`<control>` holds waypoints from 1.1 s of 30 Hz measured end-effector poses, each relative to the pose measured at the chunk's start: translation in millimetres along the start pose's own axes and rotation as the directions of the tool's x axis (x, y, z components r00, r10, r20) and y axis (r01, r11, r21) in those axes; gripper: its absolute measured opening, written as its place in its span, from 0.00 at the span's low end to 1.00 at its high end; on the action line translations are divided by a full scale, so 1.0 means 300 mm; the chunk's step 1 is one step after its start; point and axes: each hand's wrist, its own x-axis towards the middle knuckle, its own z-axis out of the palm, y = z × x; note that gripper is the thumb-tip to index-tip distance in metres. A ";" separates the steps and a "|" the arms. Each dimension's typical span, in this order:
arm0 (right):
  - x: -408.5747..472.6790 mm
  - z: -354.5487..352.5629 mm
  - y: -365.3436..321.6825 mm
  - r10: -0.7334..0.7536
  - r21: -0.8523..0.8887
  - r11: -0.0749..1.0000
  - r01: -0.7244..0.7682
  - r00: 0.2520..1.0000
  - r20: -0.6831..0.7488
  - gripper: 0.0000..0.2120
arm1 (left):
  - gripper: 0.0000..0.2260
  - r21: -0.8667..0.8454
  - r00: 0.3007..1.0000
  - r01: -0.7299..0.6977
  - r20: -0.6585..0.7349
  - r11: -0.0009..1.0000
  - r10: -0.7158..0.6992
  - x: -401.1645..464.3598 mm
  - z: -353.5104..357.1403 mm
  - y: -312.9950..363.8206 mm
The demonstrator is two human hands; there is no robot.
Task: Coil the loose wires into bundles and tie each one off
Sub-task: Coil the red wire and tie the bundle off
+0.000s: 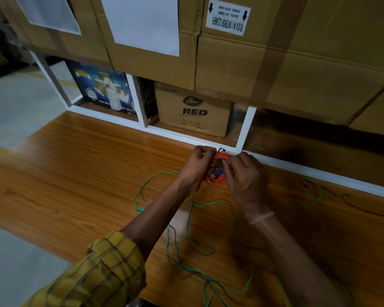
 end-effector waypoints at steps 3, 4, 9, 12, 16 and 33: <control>0.004 -0.003 0.009 -0.020 0.011 1.000 0.020 1.000 0.014 0.06 | 0.07 -0.081 0.995 0.082 0.056 0.993 -0.077 0.003 -0.001 0.022; 0.005 -0.005 0.010 -0.021 0.015 1.000 0.021 1.000 0.019 0.06 | 0.08 -0.092 0.993 0.098 0.071 0.991 -0.091 0.005 -0.002 0.028; 0.021 -0.022 0.007 0.069 0.189 0.978 -0.083 0.995 0.075 0.04 | 0.10 -0.120 0.993 0.082 0.089 0.989 -0.071 0.003 -0.001 0.055; 0.041 -0.049 -0.003 0.200 0.324 0.919 -0.226 0.973 0.113 0.04 | 0.08 -0.066 0.994 0.055 0.095 0.996 -0.049 0.000 -0.008 0.072; 0.071 -0.089 -0.003 0.406 0.516 0.737 -0.436 0.897 0.178 0.04 | 0.04 0.043 0.989 -0.007 0.148 0.999 0.000 -0.010 -0.025 0.094; 0.131 -0.214 -0.059 0.541 0.779 0.194 -0.596 0.728 0.422 0.05 | 0.08 0.185 0.945 -0.324 0.023 0.928 0.325 -0.139 0.016 0.155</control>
